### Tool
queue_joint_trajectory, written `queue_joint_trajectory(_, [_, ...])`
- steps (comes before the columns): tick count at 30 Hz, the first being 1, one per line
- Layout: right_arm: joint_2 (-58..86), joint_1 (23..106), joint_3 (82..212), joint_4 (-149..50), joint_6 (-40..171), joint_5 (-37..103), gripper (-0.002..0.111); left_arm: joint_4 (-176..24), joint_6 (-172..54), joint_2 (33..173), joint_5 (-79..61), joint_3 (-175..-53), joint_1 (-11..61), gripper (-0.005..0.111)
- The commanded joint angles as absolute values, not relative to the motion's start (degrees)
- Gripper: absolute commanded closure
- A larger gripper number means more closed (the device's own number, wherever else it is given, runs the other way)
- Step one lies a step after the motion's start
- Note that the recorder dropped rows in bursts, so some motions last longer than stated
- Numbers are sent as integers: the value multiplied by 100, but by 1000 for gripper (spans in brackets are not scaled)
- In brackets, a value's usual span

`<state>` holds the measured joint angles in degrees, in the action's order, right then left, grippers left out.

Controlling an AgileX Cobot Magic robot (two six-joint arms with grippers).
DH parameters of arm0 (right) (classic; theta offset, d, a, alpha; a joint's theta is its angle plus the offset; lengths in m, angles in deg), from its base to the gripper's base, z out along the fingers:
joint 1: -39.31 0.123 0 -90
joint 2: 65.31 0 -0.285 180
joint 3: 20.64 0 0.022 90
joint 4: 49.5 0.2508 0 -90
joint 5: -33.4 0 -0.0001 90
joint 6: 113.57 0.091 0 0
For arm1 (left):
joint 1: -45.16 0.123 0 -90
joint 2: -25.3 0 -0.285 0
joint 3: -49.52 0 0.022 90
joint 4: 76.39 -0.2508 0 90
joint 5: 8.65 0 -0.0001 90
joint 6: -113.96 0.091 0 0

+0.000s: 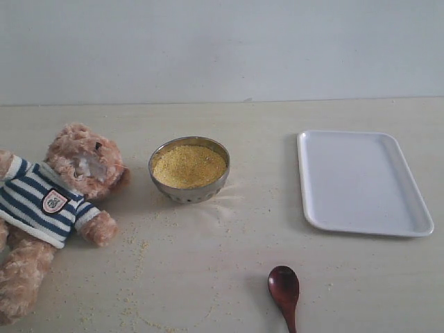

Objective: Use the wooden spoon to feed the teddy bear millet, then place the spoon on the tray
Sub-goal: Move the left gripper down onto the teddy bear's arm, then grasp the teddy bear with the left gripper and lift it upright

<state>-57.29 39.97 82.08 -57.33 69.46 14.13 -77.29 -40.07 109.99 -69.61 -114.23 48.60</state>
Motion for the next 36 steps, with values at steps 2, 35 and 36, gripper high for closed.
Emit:
queue_joint_trajectory(2, [-5752,3981,8214,-5739,6915,1454,107,-7480,-4030,10966,-6432,-11453,4872,-4])
queue_joint_trajectory(35, [-5752,3981,8214,-5739,6915,1454,107,-6690,-2677,13754,-3485,-10592,4851,-2])
queue_joint_trajectory(36, [-5752,3981,8214,-5739,6915,1454,107,-6590,-2599,13812,-3459,-10592,4851,1])
